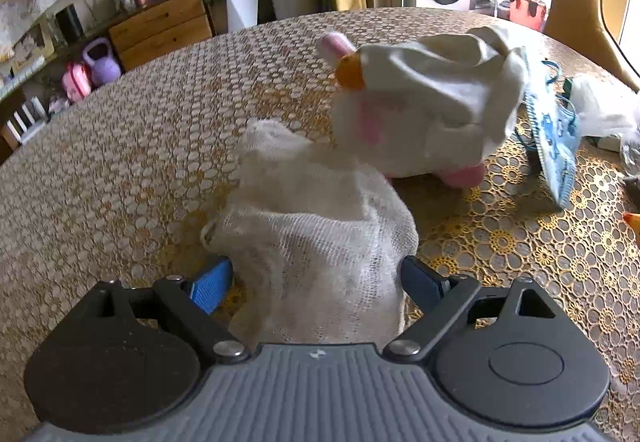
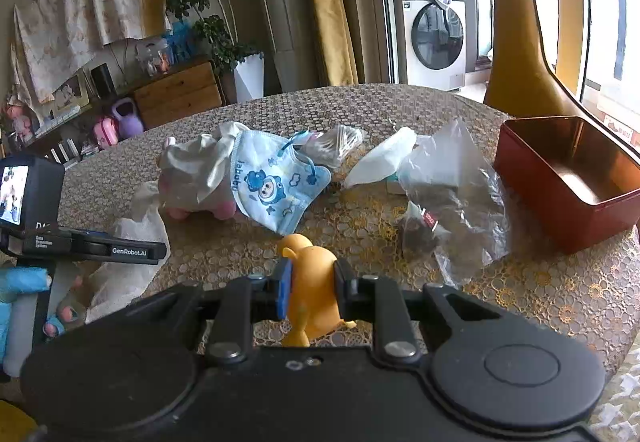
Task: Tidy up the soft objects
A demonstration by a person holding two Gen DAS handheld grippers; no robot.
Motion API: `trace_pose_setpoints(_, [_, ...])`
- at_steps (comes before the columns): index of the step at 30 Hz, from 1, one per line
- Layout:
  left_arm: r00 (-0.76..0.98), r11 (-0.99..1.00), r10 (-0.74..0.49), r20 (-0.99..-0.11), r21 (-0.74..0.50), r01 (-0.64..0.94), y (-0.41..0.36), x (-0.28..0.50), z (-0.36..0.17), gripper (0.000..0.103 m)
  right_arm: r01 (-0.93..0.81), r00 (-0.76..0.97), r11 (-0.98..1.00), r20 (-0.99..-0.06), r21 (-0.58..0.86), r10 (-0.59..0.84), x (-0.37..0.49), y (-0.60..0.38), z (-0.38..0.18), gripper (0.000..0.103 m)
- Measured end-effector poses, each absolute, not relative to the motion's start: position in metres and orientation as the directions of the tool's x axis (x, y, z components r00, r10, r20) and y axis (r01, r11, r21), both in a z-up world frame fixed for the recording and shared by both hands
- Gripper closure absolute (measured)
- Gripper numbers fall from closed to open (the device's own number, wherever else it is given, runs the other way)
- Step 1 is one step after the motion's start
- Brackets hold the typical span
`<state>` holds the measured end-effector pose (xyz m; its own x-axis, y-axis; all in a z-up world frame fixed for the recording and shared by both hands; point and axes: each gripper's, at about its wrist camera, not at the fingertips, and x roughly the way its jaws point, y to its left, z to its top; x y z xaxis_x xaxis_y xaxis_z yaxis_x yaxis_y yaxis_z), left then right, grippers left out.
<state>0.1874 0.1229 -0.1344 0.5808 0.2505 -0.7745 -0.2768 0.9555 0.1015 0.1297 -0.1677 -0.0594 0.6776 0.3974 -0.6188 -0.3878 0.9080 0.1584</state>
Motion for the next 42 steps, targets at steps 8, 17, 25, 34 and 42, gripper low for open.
trace_pose_setpoints(8, [0.585, 0.955, 0.208, -0.784, 0.035, -0.293, 0.134, 0.182, -0.131, 0.069, -0.393, 0.669, 0.905, -0.624, 0.163, 0.403, 0.128, -0.162, -0.06, 0.082])
trace_pose_setpoints(17, [0.615, 0.956, 0.173, -0.77, -0.019, -0.294, 0.138, 0.166, -0.109, 0.089, -0.387, 0.682, 0.905, -0.606, 0.176, 0.409, 0.125, -0.171, -0.054, 0.082])
trace_pose_setpoints(25, [0.685, 0.976, 0.091, -0.723, -0.072, -0.207, 0.115, 0.141, -0.056, 0.089, -0.381, 0.709, 0.902, -0.562, 0.202, 0.425, 0.12, -0.192, -0.036, 0.082])
trace_pose_setpoints(34, [0.726, 0.993, -0.053, -0.686, -0.115, -0.036, 0.047, 0.149, -0.004, 0.089, -0.354, 0.772, 0.918, -0.498, 0.181, 0.396, 0.117, -0.229, -0.005, 0.082])
trace_pose_setpoints(42, [0.716, 0.982, -0.188, -0.672, -0.151, 0.117, -0.024, 0.189, 0.016, 0.089, -0.292, 0.82, 0.946, -0.471, 0.143, 0.324, 0.129, -0.269, 0.01, 0.082])
